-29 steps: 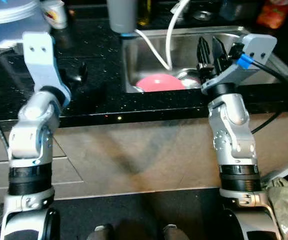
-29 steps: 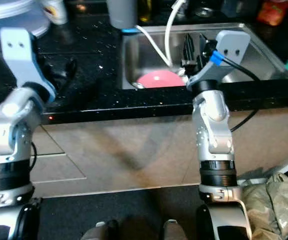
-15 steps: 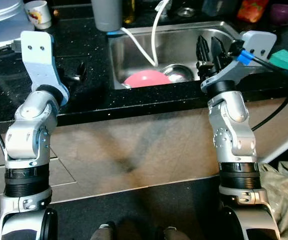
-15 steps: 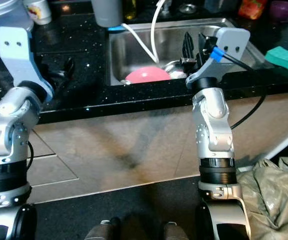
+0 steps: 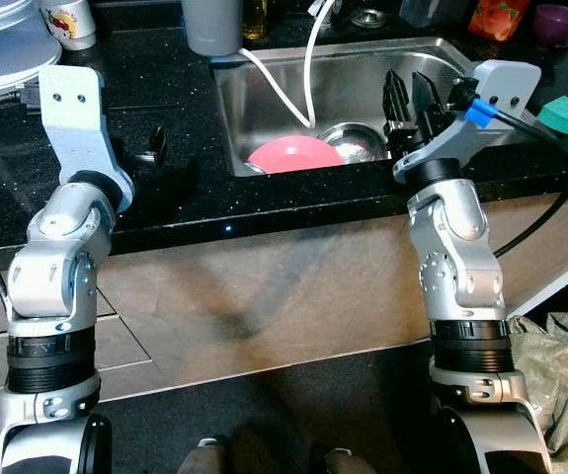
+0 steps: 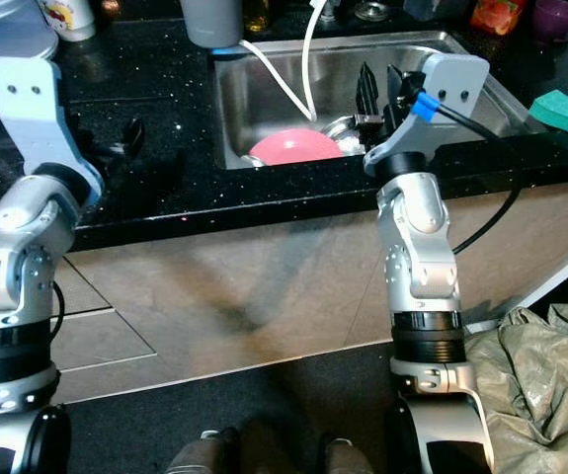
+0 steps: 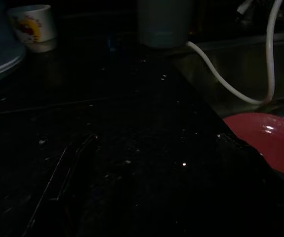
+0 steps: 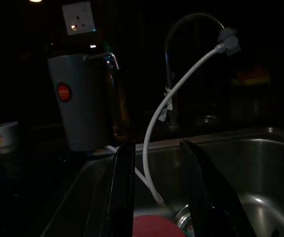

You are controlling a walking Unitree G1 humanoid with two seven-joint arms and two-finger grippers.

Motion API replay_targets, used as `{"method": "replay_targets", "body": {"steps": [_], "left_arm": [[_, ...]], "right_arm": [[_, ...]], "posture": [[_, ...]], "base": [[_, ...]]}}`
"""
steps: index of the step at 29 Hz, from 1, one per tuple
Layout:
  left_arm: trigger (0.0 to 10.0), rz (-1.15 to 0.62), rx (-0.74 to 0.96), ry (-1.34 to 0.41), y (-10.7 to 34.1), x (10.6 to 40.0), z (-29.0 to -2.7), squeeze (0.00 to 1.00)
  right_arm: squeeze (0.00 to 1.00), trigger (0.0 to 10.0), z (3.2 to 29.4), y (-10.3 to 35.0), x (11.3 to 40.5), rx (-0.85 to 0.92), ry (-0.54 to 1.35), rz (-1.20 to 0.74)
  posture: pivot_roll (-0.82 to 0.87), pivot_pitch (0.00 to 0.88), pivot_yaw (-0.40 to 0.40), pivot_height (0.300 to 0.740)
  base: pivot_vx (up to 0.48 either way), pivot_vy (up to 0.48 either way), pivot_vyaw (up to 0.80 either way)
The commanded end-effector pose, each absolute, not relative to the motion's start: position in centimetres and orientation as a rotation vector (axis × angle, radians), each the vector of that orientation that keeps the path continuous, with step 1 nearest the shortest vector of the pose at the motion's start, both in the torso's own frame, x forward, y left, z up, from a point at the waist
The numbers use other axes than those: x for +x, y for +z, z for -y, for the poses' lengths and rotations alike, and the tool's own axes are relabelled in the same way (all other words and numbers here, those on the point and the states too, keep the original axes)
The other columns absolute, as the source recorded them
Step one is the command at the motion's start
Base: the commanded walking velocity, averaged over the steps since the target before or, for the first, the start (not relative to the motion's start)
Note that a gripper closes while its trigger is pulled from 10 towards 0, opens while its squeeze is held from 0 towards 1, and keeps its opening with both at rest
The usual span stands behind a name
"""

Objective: Kitchen organization

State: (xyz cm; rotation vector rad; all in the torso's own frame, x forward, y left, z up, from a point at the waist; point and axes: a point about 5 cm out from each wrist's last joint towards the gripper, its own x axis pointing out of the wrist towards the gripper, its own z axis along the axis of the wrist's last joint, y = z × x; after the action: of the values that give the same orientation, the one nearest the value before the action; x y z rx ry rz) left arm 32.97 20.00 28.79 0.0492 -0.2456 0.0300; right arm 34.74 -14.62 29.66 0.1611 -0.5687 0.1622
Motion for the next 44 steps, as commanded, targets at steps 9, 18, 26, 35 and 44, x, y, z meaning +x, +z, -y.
{"method": "replay_targets", "body": {"steps": [9, 18, 26, 35, 44], "left_arm": [[10.0, 0.246, 0.07, -0.012, 28.9, 32.9, -19.6, 0.0], [10.0, 0.287, 0.067, -0.039, 28.9, 32.8, -18.6, 0.0], [10.0, 0.267, 0.036, -0.046, 28.8, 32.9, -18.2, 0.0], [10.0, 0.273, 0.035, -0.046, 28.8, 33.0, -18.2, 0.0], [10.0, 0.274, 0.049, -0.056, 29.2, 33.0, -17.8, 0.0]], "right_arm": [[0.0, 10.0, 14.5, 29.5, 34.8, 0.194, 0.155, 0.563], [0.0, 10.0, 14.5, 29.3, 34.6, 0.198, 0.15, 0.559], [0.0, 10.0, 14.2, 29.4, 34.6, 0.212, 0.158, 0.556], [0.0, 10.0, 13.9, 29.2, 34.7, 0.196, 0.17, 0.534], [0.0, 10.0, 14.0, 29.3, 34.8, 0.139, 0.15, 0.532]], "posture": [[0.06, 0.197, -0.01, 0.74], [0.06, 0.183, 0.0, 0.74], [0.05, 0.168, 0.004, 0.74], [0.05, 0.16, 0.003, 0.74], [0.05, 0.153, 0.006, 0.74]], "base": [[0.0, 0.0, 0.0], [0.0, 0.0, 0.0], [0.0, 0.0, 0.0], [0.0, 0.0, 0.0], [0.0, 0.0, 0.36]]}}
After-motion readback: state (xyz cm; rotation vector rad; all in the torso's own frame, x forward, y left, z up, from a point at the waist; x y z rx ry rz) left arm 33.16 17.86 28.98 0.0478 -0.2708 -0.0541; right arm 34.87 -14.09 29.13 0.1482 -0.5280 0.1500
